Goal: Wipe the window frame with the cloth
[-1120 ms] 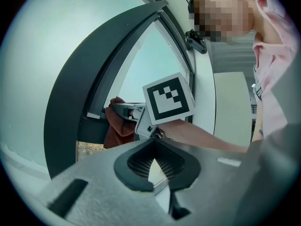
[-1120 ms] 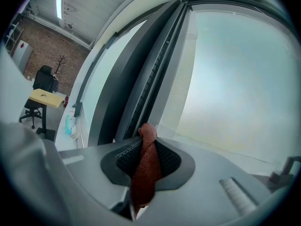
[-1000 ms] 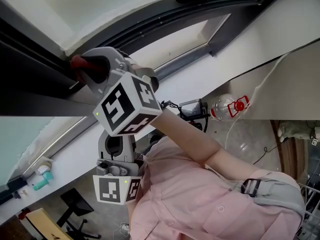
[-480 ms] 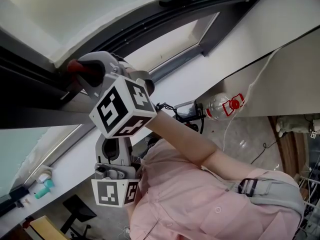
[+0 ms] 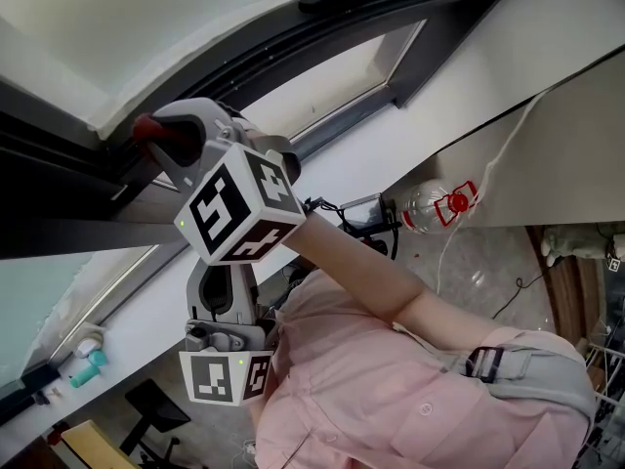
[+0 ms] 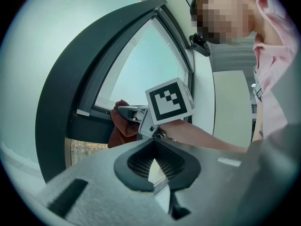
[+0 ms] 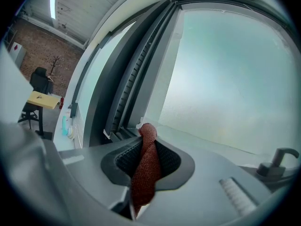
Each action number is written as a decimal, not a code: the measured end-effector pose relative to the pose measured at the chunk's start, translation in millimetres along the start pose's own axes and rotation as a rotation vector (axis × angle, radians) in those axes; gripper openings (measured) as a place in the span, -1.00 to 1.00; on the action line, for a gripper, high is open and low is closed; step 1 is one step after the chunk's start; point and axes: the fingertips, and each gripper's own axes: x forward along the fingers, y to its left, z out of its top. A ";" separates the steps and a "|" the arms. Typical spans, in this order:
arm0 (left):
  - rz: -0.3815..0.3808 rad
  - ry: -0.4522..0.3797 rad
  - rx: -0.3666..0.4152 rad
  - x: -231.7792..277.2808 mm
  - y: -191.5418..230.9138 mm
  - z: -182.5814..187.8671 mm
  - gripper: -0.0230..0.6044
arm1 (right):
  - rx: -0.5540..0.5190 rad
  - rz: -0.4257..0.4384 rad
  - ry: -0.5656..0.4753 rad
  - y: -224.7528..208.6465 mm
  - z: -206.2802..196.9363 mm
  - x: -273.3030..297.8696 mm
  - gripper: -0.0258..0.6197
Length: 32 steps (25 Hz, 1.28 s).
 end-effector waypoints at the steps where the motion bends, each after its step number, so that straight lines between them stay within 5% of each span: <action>1: 0.003 0.000 0.000 0.6 -0.7 -0.2 -0.94 | 0.004 0.000 -0.001 -1.7 -0.8 -0.7 -0.72; 32: 0.024 0.011 0.004 12.3 -8.2 -3.3 -0.94 | 0.034 0.025 -0.016 -12.3 -6.0 -5.3 -0.72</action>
